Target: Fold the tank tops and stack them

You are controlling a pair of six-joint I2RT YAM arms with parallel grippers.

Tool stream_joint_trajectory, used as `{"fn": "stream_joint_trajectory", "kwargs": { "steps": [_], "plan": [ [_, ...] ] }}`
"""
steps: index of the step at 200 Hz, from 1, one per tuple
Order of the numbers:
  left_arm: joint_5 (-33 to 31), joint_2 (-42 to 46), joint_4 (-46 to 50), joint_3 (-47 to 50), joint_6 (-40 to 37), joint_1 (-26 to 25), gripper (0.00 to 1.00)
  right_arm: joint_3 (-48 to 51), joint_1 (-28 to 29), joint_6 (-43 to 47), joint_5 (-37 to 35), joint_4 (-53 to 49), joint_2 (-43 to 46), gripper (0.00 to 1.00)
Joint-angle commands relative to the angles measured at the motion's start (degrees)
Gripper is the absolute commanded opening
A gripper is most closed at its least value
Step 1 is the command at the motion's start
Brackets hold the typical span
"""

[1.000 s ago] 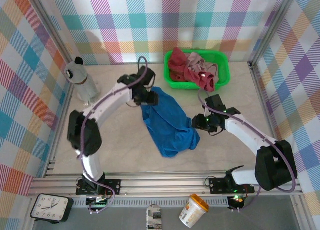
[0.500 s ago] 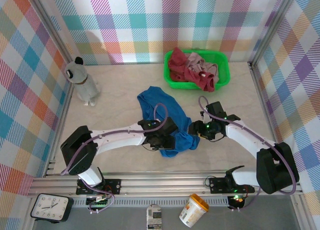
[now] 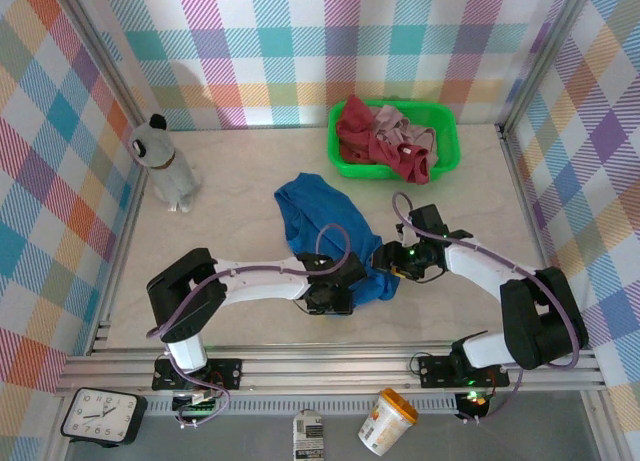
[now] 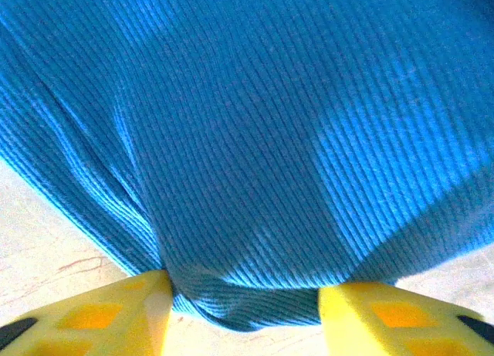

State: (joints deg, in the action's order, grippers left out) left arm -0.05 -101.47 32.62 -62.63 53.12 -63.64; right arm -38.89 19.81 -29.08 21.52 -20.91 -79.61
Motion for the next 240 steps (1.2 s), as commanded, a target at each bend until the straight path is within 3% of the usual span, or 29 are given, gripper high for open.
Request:
{"fn": "stream_joint_trajectory", "kwargs": {
  "steps": [1,35,62,88,112,152,185,219,240],
  "plan": [
    [-0.75,-1.76,1.27,-1.10,-0.22,-0.61,0.45,1.26,-0.48,1.22,1.09,0.50,0.86,0.59],
    [-3.00,-2.17,4.94,-2.35,-1.64,-0.52,0.17,0.54,-0.91,2.65,0.50,-0.07,-0.08,0.52],
    [-4.67,0.22,10.24,-8.47,-4.25,-0.52,0.00,0.47,-0.92,2.73,1.71,1.43,0.26,0.38],
    [-5.19,2.85,15.10,-14.45,-6.87,-0.28,0.00,-0.41,-0.96,2.28,3.63,1.64,-1.66,0.14],
    [-5.84,5.49,19.92,-20.31,-9.34,0.97,0.00,-0.91,-1.00,1.92,3.26,0.84,-0.97,0.00],
    [-5.08,9.44,23.85,-27.22,-12.61,4.50,0.00,-4.29,-2.40,4.55,-4.06,-11.65,9.83,0.00],
    [-3.78,14.34,25.03,-23.05,-14.31,11.17,0.00,-10.08,-2.70,7.00,-7.07,-24.31,18.25,0.00],
    [2.05,18.72,17.96,-10.75,-14.78,20.20,0.00,-10.07,1.35,4.61,-1.75,-24.86,15.75,0.00],
    [1.98,16.91,15.55,-7.33,-17.06,24.18,0.00,-10.97,5.42,3.35,-0.71,-21.04,10.67,0.00]
  ]
}}
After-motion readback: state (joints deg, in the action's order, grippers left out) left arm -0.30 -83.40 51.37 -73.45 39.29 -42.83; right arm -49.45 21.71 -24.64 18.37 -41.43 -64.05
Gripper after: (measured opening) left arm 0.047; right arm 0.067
